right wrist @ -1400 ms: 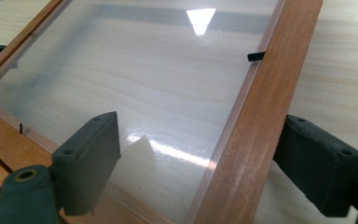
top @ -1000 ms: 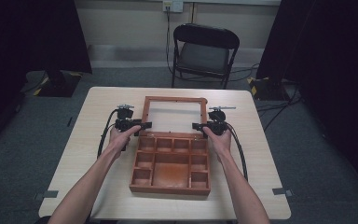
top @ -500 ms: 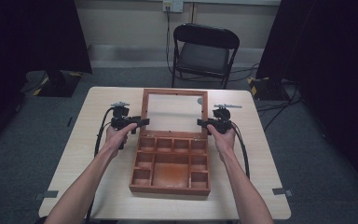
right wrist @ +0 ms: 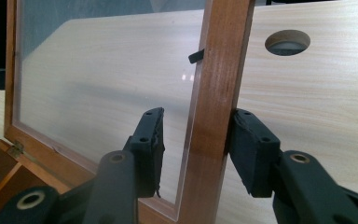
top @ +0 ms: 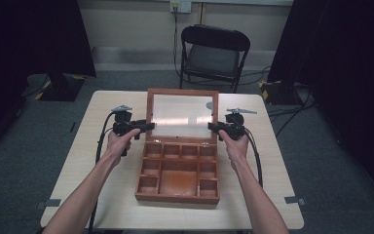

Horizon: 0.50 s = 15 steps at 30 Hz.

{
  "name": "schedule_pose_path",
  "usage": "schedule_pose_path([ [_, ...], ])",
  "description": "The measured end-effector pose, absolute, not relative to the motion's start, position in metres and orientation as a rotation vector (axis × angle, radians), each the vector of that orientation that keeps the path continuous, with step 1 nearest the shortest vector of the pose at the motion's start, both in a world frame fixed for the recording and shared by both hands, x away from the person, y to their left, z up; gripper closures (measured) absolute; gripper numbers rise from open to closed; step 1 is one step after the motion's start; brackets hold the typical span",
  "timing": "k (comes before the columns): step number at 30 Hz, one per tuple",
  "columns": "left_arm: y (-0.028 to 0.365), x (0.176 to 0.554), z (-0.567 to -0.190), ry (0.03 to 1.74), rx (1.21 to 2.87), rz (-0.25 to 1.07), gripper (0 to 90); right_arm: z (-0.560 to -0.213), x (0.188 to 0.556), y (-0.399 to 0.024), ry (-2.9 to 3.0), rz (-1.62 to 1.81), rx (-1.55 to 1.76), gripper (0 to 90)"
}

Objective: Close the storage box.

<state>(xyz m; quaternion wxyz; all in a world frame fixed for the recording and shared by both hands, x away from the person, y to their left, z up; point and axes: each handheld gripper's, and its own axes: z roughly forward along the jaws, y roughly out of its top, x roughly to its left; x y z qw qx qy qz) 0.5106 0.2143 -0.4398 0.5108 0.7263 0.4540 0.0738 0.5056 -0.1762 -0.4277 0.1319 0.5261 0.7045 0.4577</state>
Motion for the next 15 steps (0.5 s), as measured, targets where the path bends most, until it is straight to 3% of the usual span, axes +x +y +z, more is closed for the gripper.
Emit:
schedule_pose_path([
  [15,0.215,0.487,-0.425,1.001,1.768,0.271,46.3,-0.412,0.483,-0.179,2.034,1.376,1.452,57.8],
])
